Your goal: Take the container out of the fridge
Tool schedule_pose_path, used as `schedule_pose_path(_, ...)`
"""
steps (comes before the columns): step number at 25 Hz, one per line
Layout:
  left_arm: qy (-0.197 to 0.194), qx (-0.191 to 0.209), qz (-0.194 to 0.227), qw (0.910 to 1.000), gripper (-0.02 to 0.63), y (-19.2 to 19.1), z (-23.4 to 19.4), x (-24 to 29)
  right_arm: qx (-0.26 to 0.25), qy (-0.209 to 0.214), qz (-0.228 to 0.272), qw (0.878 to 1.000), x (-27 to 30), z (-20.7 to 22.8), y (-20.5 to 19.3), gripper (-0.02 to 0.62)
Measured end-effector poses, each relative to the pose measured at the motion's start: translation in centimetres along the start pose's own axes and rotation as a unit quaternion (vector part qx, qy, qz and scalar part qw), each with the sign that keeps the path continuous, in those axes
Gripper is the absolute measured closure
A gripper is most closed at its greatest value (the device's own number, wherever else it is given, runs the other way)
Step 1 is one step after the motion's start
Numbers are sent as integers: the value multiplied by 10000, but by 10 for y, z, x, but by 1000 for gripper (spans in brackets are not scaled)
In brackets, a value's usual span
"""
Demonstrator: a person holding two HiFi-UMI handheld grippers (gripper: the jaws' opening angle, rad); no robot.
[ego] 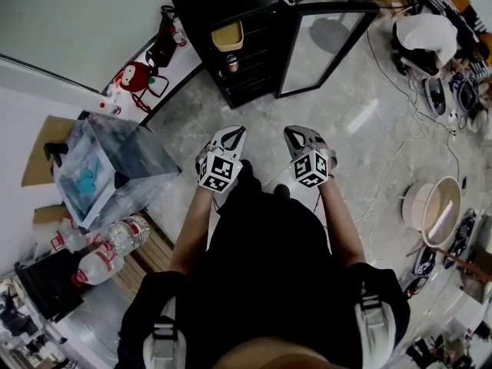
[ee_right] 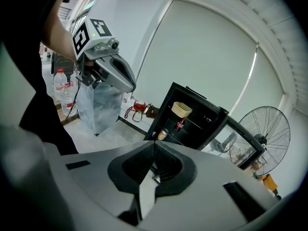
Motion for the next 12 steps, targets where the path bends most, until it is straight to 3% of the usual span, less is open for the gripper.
schedule_pose_path(12,-179,158,46,9997,583,1,-45,20,113,-166,-82,9998,36,21,13,597)
Point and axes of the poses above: the fingertips, and each gripper's own axes: x forward along the fingers, z to its right, y out of its top, the point moved 3 cm from there along -x, backward along the fingers, and after that the axes turned 4 degrees about z, right-handed, at the moved point
